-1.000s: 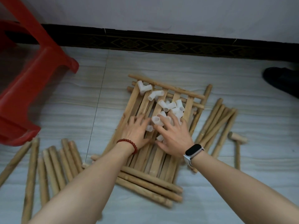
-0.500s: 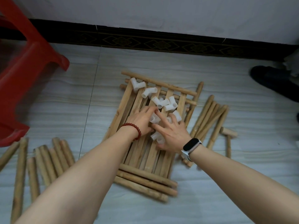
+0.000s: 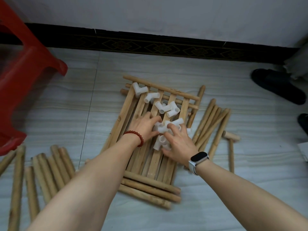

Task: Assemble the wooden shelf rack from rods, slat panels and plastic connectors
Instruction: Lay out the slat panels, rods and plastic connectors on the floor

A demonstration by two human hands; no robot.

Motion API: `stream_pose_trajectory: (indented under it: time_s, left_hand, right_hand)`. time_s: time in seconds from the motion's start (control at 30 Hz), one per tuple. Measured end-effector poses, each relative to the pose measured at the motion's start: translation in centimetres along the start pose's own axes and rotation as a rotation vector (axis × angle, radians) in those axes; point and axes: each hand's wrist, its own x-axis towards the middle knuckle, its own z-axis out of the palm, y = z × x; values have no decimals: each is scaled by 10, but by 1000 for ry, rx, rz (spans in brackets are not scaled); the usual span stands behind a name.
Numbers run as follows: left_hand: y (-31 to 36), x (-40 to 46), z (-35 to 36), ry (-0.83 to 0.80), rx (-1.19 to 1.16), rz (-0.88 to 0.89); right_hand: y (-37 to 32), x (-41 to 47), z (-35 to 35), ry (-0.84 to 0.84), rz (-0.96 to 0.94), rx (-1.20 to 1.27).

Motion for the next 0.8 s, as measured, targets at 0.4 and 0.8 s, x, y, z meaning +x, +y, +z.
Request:
stream_pose_trajectory:
  time_s: [0.4,0.8]
  left_hand:
    - [-14,-24,0,53,-220,-63]
    - [-123,-100,-53,738,-1523,-899]
  right_hand:
    - [-19,-3,11,268,21,398]
    - [-152,55,-22,94,-196,665]
